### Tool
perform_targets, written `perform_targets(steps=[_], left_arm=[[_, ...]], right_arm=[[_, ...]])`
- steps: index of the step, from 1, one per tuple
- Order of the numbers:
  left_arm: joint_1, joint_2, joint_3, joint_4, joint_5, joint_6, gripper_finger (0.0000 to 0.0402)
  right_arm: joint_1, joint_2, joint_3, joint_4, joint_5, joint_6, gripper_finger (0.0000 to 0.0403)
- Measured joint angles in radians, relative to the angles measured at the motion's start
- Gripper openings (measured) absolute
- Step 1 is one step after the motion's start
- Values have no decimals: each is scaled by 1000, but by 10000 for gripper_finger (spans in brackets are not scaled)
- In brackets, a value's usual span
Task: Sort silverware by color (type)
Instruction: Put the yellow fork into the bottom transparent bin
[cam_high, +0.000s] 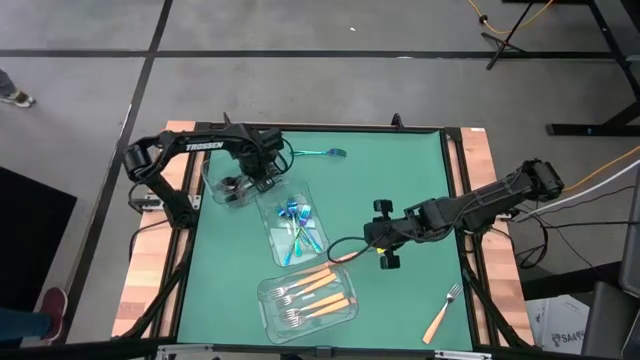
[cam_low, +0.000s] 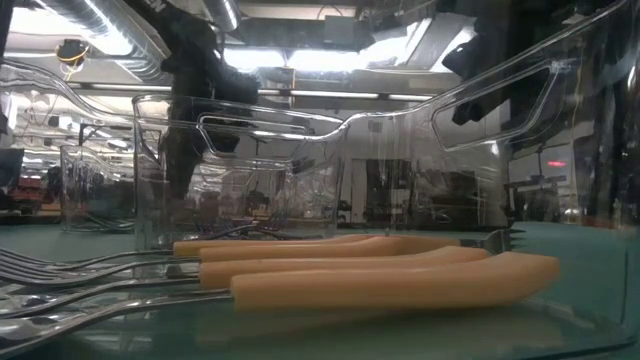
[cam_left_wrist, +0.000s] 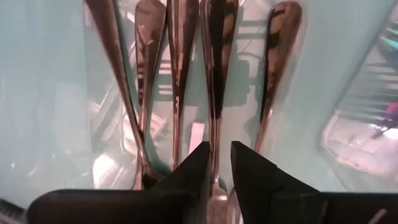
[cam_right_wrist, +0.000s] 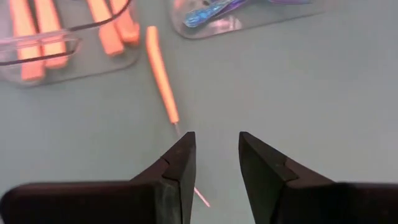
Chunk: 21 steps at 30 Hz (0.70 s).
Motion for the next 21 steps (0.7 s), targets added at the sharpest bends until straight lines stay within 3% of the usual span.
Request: perform_targets(steps=[12,21], left_arm=[[-88,-170,3,-15,8,-78,59],[-213,-206,3,-5,6,-133,59]], right_arm=[[-57,0,0,94,-141,-78,111],[-98,39,0,107,-251,-84,111]])
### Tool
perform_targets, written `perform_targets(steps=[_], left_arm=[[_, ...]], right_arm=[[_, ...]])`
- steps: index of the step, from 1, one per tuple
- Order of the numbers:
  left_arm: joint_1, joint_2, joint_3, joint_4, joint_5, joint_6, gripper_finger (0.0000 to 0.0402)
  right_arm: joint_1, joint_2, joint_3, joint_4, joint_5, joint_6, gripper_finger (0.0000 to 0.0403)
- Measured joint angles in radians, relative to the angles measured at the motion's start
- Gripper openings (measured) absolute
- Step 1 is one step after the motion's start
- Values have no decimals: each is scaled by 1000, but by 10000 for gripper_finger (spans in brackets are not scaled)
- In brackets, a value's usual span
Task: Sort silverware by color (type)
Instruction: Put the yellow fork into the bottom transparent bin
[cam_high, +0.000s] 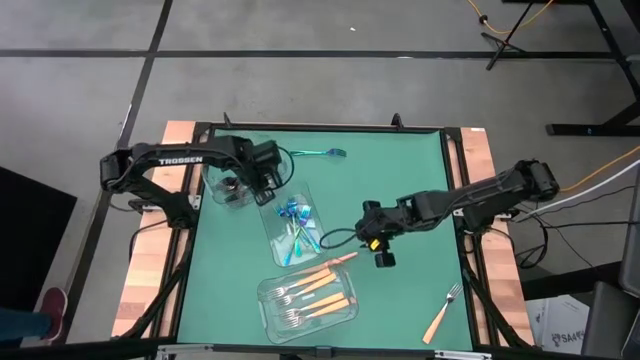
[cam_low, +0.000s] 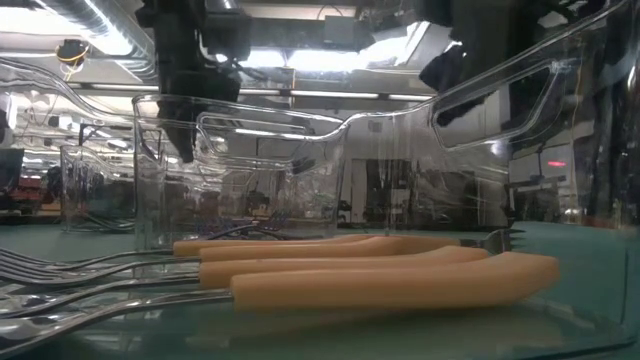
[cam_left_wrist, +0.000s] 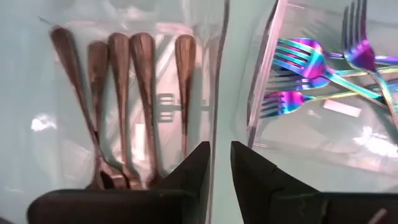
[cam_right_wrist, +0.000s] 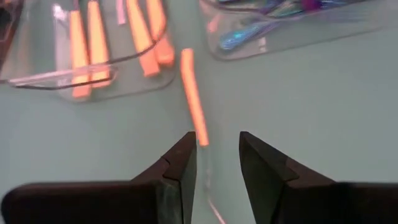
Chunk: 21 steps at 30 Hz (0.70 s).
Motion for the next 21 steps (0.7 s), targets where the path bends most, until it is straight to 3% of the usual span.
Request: perform_targets(steps=[21], left_arm=[[-101,0,1,32,-80,0,59]], right_arm=[[6,248,0,22,-46,-49,111]])
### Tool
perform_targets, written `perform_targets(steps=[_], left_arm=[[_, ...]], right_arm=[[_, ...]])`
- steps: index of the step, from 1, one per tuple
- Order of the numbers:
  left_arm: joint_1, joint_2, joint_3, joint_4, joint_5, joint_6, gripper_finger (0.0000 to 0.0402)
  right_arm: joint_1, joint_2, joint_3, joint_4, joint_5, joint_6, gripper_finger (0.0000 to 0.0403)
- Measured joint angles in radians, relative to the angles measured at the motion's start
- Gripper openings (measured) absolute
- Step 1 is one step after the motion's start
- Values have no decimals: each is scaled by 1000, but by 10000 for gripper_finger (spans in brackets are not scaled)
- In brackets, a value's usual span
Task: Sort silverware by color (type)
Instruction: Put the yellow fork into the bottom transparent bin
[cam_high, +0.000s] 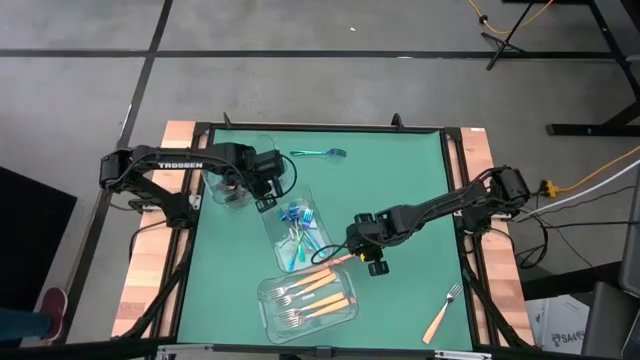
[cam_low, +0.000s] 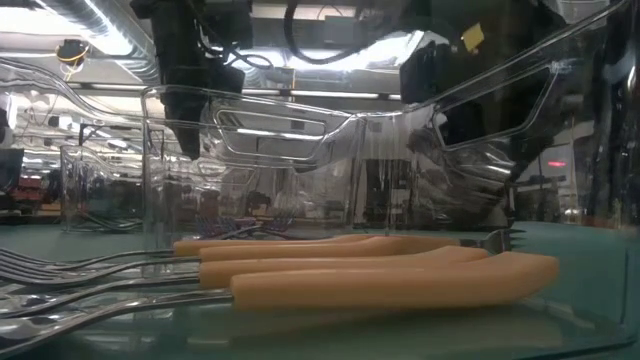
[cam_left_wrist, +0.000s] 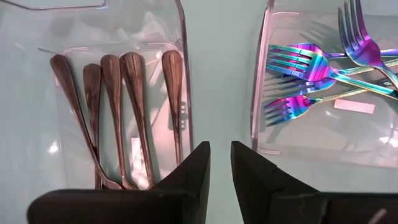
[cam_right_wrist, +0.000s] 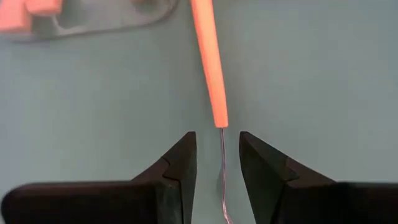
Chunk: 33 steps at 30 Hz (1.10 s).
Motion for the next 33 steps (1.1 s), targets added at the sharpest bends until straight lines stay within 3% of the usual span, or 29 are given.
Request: perform_targets(steps=[27,33], left_arm=[[0,0,1,11,0,0,59],[0,0,0,12,0,0,59]], right_arm=[[0,105,2,29,72,-4,109],[0,106,2,28,71,-4,60]])
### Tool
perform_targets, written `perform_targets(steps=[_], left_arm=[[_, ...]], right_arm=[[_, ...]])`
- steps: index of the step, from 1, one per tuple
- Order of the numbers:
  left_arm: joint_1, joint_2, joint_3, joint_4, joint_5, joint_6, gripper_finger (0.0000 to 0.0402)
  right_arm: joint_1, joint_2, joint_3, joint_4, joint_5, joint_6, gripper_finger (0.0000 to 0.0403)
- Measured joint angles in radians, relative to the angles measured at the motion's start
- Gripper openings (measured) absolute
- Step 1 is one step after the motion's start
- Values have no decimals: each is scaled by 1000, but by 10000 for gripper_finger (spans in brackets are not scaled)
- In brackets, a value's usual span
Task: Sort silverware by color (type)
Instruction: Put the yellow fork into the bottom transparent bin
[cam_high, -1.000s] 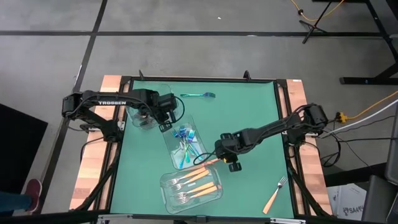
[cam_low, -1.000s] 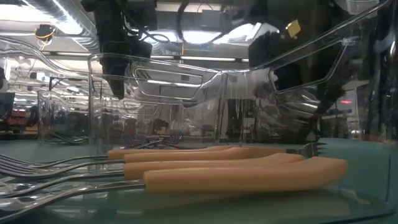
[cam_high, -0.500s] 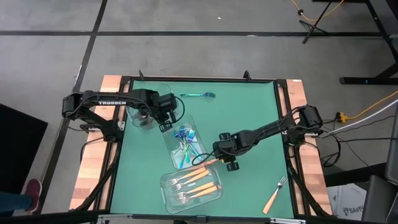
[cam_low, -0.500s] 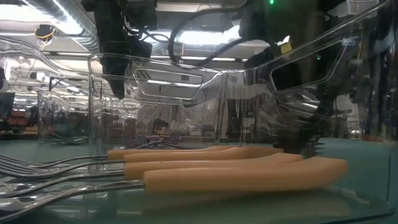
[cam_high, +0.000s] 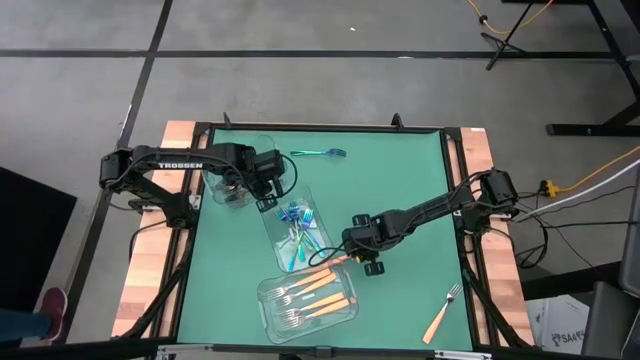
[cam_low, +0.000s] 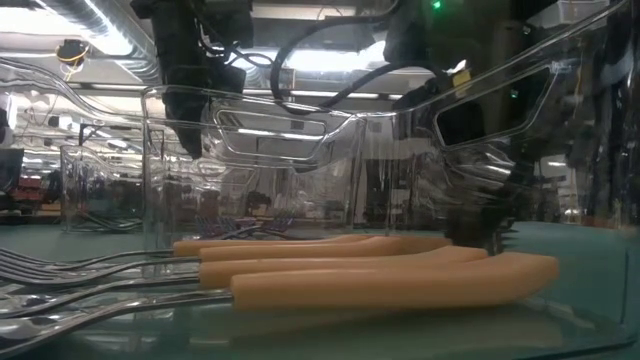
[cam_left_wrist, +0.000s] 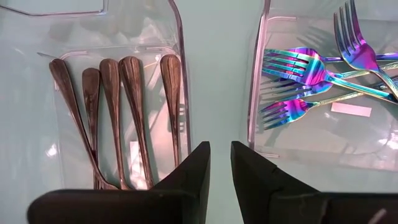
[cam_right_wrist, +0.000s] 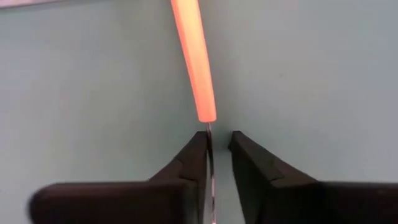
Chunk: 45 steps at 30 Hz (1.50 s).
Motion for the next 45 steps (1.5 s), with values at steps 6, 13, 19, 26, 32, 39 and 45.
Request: perform_targets(steps=[6,13,19,26,32,39,45], left_arm=[[0,0,0,0,0,0,59],[0,0,0,0,0,0,59],[0,0,0,0,0,0,59],[0,0,0,3,0,0,59],[0,0,0,15,0,3,59],[0,0,0,52,0,4,59],[0,0,0,95,0,4,59]], right_arm=[[0,0,1,-15,-2,-1,6],[0,-16,-1,-44,0,-25,2],[0,-75,-5,-121,5,-26,1],[0,-172,-4,-234,14,-26,0],[0,-282,-3,-279,45,-23,0],[0,-422,-3,-276,155,-21,0],[-1,-523,-3,-216,298,-21,0]])
